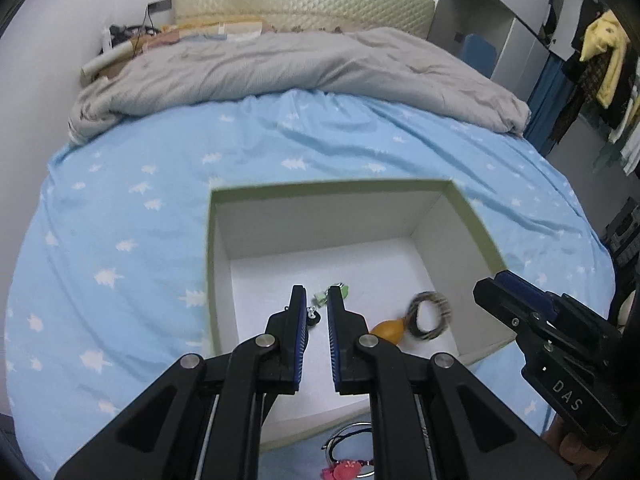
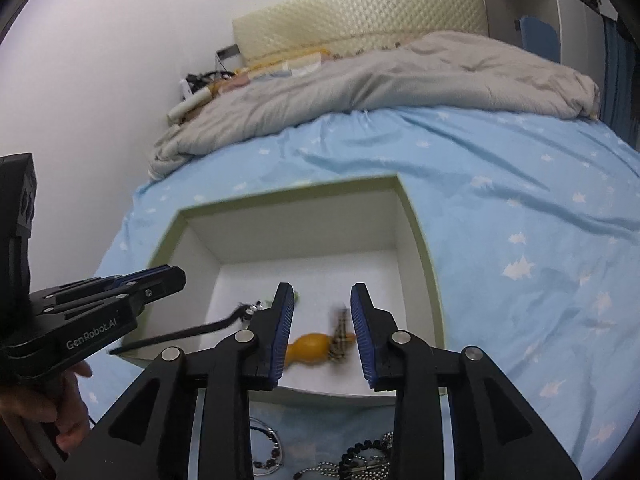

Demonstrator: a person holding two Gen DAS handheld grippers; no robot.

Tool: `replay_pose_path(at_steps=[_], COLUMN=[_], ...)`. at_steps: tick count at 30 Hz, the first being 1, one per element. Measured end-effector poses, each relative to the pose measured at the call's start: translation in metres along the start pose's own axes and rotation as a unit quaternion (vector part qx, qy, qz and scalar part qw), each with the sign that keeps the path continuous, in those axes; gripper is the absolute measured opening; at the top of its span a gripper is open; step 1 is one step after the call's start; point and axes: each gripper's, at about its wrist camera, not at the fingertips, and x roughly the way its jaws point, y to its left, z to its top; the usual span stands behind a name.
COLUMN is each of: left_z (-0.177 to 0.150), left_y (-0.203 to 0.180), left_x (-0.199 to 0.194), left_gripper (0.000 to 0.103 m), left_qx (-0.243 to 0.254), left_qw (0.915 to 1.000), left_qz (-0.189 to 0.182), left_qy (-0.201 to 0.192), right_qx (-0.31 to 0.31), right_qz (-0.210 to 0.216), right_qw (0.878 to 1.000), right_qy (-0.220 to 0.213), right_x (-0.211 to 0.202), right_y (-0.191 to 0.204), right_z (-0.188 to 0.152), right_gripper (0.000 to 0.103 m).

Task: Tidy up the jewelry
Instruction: 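Carry the bangle and keychain over the green box and open both tools, then move both open tools back from the box toward the remaining jewelry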

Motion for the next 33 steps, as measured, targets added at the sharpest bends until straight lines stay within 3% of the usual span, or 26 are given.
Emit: replay_pose_path(at_steps=[2,4,5,20,33], left_z=[0.002,0.001,0.000,-0.047,-0.117], left_y=[-0.003,-0.006,-0.006,-0.015,-0.026], left_x=[-0.015,-0.031,-0.041,-0.167,-0.207], left_gripper=[0.019,0.044,0.047,0.047,0.047], left_qx=[0.004,0.004,0.002,0.005,0.014], left_qw=[1.0000,0.9997,0.9995,0.9950,0.9929], left_qz=[0.000,0.004,0.005,0.021,0.007], left_qy=[-0.008,-0.022,-0.032,-0.098,-0.118], right_qx=[-0.003,-0.007,-0.008,-0.026,-0.033], right_qz=[0.001,0.004,0.004,0.014,0.005], right_qw=[1.000,1.000,1.000,0.994,0.991], right_qy=[-0.009,-0.021,-0.028,-0.105,-0.129], right_x=[-0.011,-0.026,-0.033,-0.146,-0.190], right_y=[0.004,0.009,0.011,0.038,0.036], right_z=[0.003,0.005,0.006,-0.022,-0.079], right_gripper=[0.028,0.028,0.028,0.028,0.028])
